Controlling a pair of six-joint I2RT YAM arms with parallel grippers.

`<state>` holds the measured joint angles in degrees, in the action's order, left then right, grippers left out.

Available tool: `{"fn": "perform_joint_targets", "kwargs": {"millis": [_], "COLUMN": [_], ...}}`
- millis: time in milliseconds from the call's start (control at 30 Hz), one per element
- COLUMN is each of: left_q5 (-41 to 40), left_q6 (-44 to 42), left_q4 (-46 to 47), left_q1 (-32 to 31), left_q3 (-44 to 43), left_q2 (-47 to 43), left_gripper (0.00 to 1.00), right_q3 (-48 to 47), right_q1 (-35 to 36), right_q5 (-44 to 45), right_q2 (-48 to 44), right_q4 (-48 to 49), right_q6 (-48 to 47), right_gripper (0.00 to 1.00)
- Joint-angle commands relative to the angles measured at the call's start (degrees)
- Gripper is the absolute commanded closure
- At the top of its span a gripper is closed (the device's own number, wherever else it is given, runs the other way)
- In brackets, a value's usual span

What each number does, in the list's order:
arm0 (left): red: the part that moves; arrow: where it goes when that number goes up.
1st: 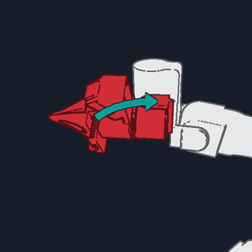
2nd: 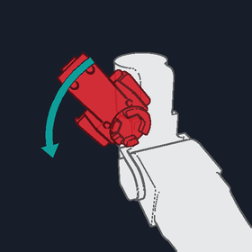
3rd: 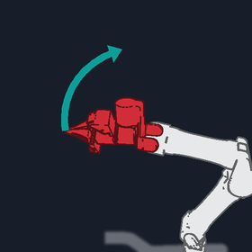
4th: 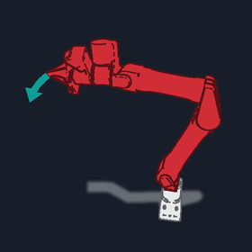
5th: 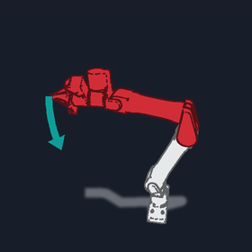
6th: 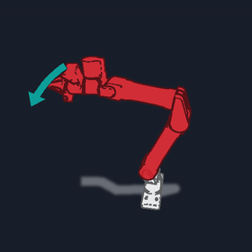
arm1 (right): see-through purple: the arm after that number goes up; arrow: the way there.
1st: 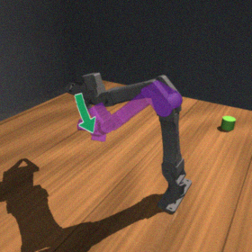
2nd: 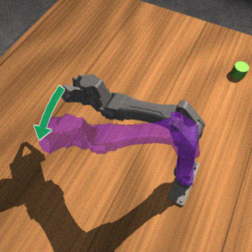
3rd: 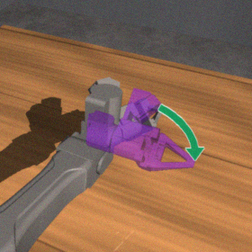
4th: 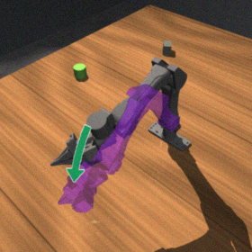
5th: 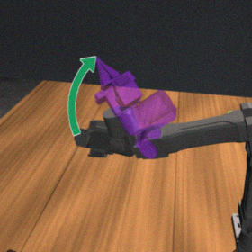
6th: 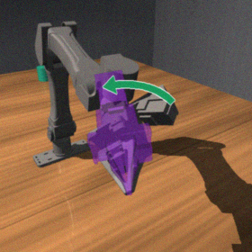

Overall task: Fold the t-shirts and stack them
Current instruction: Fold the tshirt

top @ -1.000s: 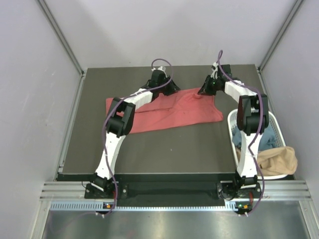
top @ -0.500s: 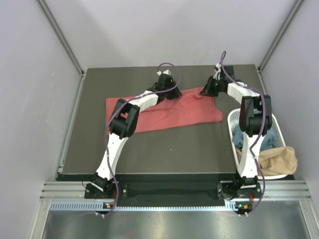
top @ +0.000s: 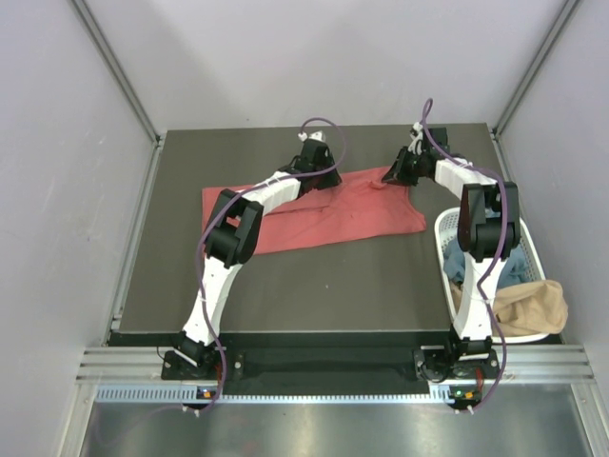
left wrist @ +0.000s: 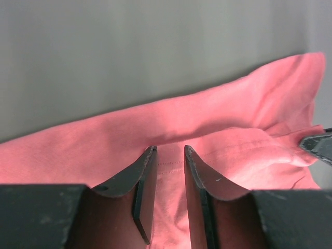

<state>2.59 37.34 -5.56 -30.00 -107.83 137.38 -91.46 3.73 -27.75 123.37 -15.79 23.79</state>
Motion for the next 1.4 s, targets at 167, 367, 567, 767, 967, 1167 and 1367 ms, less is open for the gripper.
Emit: {"fn": "perform_joint_targets", "kwargs": {"millis": [167,367,567,767,967,1167,1367], "left_q5": [-1.44,-2.06,-4.09,-0.77,1.19,1.1,-0.13], "left_q6": [-1.39,-3.59,-4.74,-2.28,-0.61,-1.13,-1.75], "left_q4": [-3.23,-4.63,-5.34,-5.6,-5.25,-5.68,-6.56], "left_q1": [-0.06,-0.06,-0.06,-0.06,-0.06,0.03,0.2], "left_q3": [-0.72,-1.15,-0.45,-0.71,-2.56,-5.27,-8.0], "left_q2": [-2.9,-4.14,-6.16,-4.41,-1.86,0.16,2.01], "left_gripper": [0.68,0.67,0.67,0.66,0.67,0.7,0.73], "right_q3": [-0.56,-0.38,-0.3,0.14,-0.12,-1.0,-2.67], "right_q1": [-0.3,-0.3,-0.3,-0.3,-0.3,-0.3,-0.3], "right_q5": [-0.99,-1.17,-1.26,-1.34,-1.34,-1.78,-2.14], "right_q2": [-2.87,-2.52,-2.43,-2.52,-2.35,-1.56,-0.76], "right_q4": [1.91,2.08,1.99,2.17,2.17,2.17,1.9], "right_q6": [-0.41,-0.5,-0.5,-0.59,-0.5,-0.15,0.2], "right_gripper": [0.88,0.89,0.89,0.88,0.89,0.89,0.88]}}
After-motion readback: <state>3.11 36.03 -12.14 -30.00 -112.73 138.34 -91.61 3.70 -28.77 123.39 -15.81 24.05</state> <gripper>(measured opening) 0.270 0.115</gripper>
